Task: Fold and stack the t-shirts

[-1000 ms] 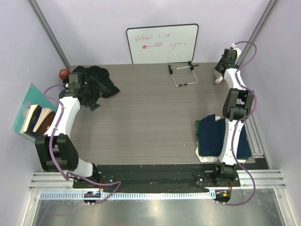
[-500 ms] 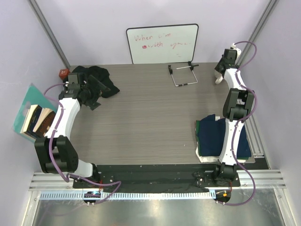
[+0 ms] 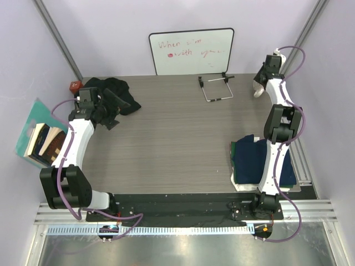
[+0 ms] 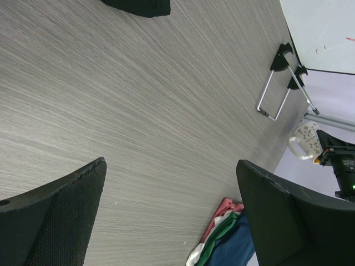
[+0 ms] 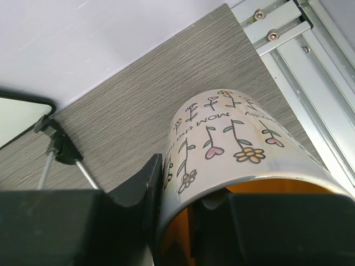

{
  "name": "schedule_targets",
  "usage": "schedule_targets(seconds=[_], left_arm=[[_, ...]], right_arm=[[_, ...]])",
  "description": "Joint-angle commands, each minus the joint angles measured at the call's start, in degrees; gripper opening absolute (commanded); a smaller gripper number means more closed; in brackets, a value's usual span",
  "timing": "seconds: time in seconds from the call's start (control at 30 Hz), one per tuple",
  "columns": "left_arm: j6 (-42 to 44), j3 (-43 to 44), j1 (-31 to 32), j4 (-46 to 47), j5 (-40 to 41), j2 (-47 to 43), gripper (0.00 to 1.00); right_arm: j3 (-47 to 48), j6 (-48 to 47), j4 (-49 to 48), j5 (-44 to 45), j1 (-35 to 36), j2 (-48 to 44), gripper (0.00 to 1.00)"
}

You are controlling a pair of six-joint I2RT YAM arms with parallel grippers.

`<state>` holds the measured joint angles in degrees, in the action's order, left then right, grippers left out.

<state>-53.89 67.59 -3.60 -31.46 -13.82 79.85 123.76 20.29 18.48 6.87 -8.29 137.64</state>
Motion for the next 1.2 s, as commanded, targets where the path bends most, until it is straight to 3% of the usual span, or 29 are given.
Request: schedule_targets(seconds=[0.0, 0.27, 0.8, 1.03, 1.17], left_arm=[[-0.51, -0.62, 0.08, 2.81, -1.82, -1.89, 1.00], [-1.13, -1.32, 0.17, 3.51, -3.75, -0.93, 1.00], [-2.36, -3.43, 0.43, 4.48, -4.98, -1.19, 1.00], [-2.80, -3.70, 0.43, 4.39, -4.72, -0.84, 1.00], [-3.15, -4.22, 0.43, 4.83, -4.19, -1.37, 1.00]], right_arm=[[1.66, 1.07, -1.79, 0.16, 1.00, -9.58, 0.01], [1.75, 4.49, 6.30, 0.42, 3.10, -11.78, 0.01], [1.13, 2.74, 10.61, 3.05, 8.29, -13.11, 0.01], [15.26, 1.42, 19.40, 6.22, 8.29, -5.81, 0.01], [15.72, 1.33, 19.66, 5.96, 8.29, -4.76, 0.01]])
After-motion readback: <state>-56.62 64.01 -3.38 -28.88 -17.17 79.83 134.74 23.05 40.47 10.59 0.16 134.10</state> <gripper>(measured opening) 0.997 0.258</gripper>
